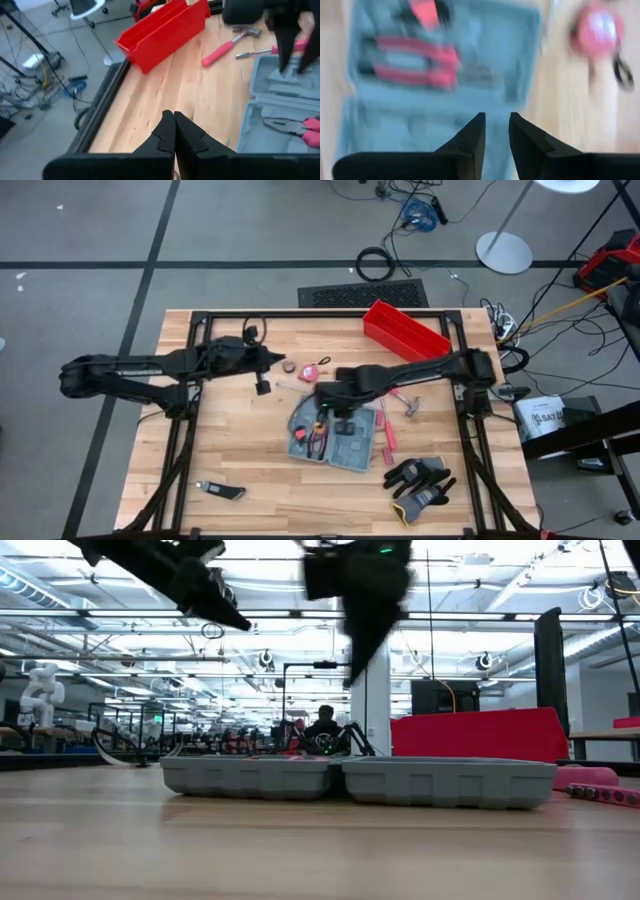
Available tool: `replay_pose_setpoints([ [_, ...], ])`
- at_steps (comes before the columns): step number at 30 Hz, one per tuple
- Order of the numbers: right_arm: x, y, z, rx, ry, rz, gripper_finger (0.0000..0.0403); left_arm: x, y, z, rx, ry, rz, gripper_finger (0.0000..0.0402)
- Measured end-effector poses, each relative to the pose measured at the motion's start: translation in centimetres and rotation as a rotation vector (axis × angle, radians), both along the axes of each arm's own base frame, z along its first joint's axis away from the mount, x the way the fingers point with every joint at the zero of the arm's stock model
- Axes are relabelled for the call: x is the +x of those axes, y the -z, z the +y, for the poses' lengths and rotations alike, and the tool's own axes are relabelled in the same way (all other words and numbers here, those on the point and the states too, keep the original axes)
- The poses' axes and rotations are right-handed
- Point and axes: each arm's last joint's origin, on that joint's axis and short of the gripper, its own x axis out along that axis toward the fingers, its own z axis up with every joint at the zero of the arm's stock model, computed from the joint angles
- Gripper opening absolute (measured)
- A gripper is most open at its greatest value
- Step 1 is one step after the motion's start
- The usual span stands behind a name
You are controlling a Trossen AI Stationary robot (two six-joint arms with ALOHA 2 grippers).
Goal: Prefit tool cases
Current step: Adjust the hex key on the toolbox
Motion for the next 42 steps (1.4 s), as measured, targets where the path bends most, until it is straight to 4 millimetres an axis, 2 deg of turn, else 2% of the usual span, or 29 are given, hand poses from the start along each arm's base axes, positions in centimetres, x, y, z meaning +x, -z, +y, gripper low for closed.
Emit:
replay_pose_setpoints([
  [3, -3.5, -0.1, -0.3, -0.006, 0.082, 0.039, 0.0075, 0.9, 0.6, 0.2, -0.010, -0.003, 0.009, 0.0002],
  [5, -6.5, 0.0, -0.3, 0.015, 0.157, 0.027, 0.0075, 1.6, 1.0, 0.3, -0.009, -0.002, 0.004, 0.0002],
  [9, -12.1, 2.0, 0.0, 0.101, 0.385, -0.130, 0.0075, 3.1, 1.6, 0.5, 0.005, 0.049, -0.026, 0.0002],
  [13, -14.6, 4.5, 0.7, 0.282, 0.530, -0.360, 0.0075, 5.8, 3.0, 0.9, -0.048, 0.173, -0.037, 0.0002],
  [16, -15.3, 6.3, 1.2, 0.335, 0.565, -0.415, 0.0075, 8.0, 4.1, 1.4, -0.069, 0.184, 0.006, 0.0002],
  [19, -15.5, 7.1, 1.6, 0.299, 0.611, -0.426, 0.0075, 10.1, 5.9, 1.7, -0.079, 0.203, 0.073, 0.0002],
  [27, -15.5, 6.7, 2.1, 0.077, 0.639, -0.567, 0.0075, 14.1, 9.1, 2.4, -0.096, 0.220, 0.171, 0.0002],
  [32, -15.4, 6.5, 2.1, 0.093, 0.701, -0.612, 0.0075, 15.1, 11.1, 2.0, -0.138, 0.278, 0.220, 0.0002],
  [39, -15.4, 6.3, 4.2, 0.252, 0.657, -0.612, 0.0075, 15.0, 12.5, 1.8, -0.157, 0.298, 0.292, 0.0002],
  [42, -15.6, 6.3, 5.3, 0.385, 0.657, -0.561, 0.0075, 14.9, 12.8, 1.8, -0.167, 0.294, 0.312, 0.0002],
])
